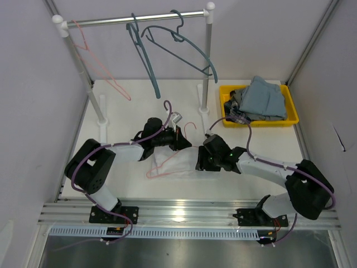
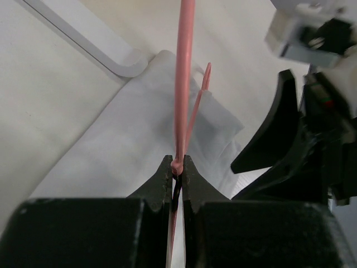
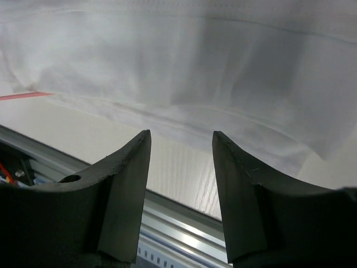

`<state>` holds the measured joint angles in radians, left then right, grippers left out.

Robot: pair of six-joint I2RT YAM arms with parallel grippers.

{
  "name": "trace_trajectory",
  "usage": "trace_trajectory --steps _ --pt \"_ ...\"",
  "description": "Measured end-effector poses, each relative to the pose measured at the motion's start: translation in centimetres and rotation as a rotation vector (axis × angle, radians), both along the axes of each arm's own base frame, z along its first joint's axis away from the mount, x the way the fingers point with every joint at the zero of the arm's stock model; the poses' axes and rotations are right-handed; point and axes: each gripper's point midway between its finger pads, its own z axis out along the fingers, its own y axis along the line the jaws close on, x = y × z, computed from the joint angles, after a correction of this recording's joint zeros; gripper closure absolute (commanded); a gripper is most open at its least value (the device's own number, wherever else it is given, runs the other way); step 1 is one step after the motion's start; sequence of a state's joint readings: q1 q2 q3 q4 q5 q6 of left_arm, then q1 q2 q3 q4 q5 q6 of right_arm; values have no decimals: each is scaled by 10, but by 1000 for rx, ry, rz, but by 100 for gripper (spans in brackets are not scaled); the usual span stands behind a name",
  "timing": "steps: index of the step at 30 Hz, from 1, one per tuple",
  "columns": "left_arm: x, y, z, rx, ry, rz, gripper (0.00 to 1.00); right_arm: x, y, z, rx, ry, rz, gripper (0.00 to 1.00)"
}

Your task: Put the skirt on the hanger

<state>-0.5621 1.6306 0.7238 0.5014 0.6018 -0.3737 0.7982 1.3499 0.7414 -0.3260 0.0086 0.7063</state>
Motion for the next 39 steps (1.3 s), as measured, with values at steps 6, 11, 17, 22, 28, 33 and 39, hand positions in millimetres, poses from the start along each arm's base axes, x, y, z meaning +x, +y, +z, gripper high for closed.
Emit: trace_trajectory --steps 6,11,17,22,28,33,39 --pt "0 0 0 0 -1 0 100 3 16 -19 9 36 -21 35" --pt "0 0 0 0 -1 0 100 5 37 -16 86 37 -55 34" --pt "0 0 1 -1 -2 0 100 5 62 -3 201 39 -107 32" --pt "0 0 1 -1 -1 0 100 -2 70 -7 253 70 -155 33" --pt "0 0 1 -1 -2 0 100 -14 69 -18 260 100 -210 35" --pt "0 0 1 -1 -2 0 100 -15 69 -20 269 93 -260 44" --pt "0 0 1 -1 -1 0 100 -5 67 -18 276 64 -310 50"
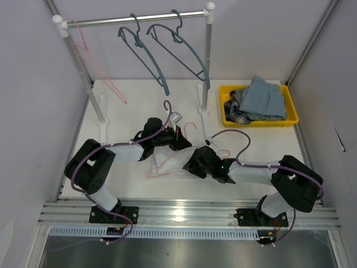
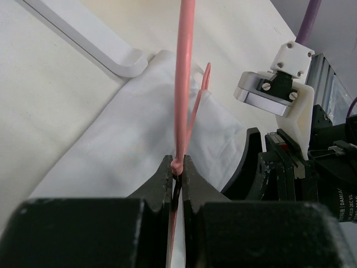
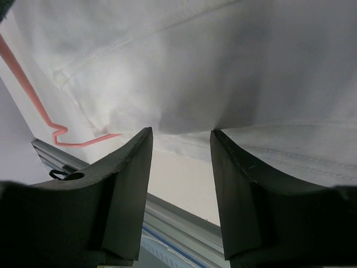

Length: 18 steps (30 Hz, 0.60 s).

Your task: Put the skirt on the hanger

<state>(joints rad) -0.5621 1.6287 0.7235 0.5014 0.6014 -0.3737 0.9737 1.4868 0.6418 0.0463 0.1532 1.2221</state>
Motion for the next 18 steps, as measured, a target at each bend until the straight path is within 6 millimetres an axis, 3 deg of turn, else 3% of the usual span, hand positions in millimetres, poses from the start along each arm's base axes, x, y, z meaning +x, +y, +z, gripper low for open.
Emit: trace_trajectory --steps 12,18 --pt "0 0 0 0 -1 0 100 11 2 -4 -27 -14 -37 51" --pt "0 0 0 0 -1 1 100 18 4 0 -39 -35 -47 66"
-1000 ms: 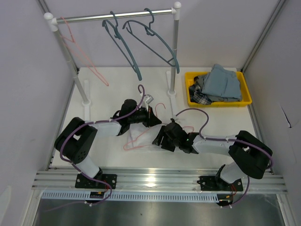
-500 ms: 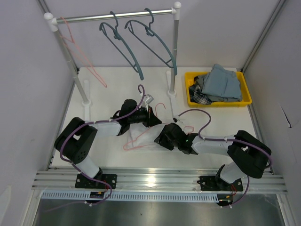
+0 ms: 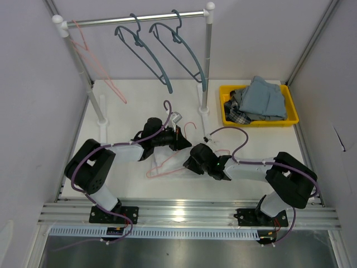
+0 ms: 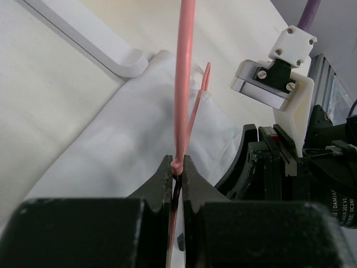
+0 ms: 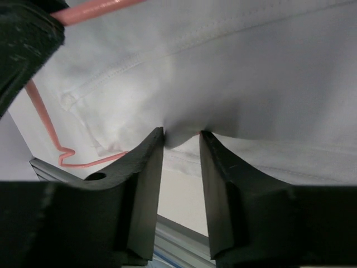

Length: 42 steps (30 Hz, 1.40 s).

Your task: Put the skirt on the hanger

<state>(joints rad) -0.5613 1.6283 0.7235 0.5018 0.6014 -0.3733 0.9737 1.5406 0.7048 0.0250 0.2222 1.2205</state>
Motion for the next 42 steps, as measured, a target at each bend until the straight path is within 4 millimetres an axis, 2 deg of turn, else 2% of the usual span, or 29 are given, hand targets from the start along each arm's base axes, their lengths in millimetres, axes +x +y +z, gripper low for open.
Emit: trace_trajectory --steps 8,11,16,27,42 --pt "0 0 0 0 0 0 100 3 2 -5 -27 1 10 93" --pt "0 0 0 1 0 0 100 3 1 -6 -32 0 11 99" --pt "0 0 0 0 0 0 100 2 0 -5 -49 3 15 100" --pt "0 0 0 0 -1 0 100 18 -4 26 -37 -33 3 100" --pt "3 2 -2 9 -3 18 100 13 -10 44 -18 -37 15 100"
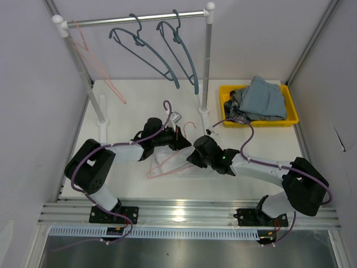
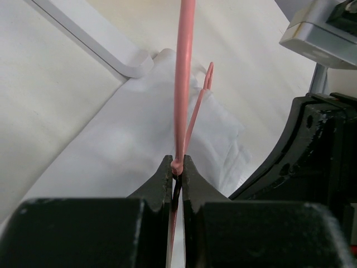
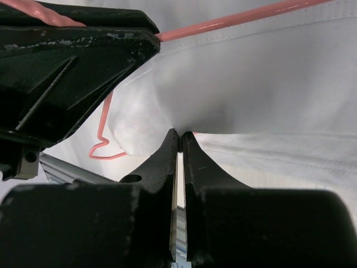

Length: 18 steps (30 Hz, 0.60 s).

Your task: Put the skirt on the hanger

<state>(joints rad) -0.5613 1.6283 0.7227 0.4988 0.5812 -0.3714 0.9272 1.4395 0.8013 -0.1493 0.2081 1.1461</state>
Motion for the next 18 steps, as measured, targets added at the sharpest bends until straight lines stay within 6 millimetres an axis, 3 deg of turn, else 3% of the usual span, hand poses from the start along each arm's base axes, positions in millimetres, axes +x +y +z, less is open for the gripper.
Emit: trace_trajectory --steps 18 --pt "15 0 10 31 -48 6 100 -4 -9 19 28 -16 16 100"
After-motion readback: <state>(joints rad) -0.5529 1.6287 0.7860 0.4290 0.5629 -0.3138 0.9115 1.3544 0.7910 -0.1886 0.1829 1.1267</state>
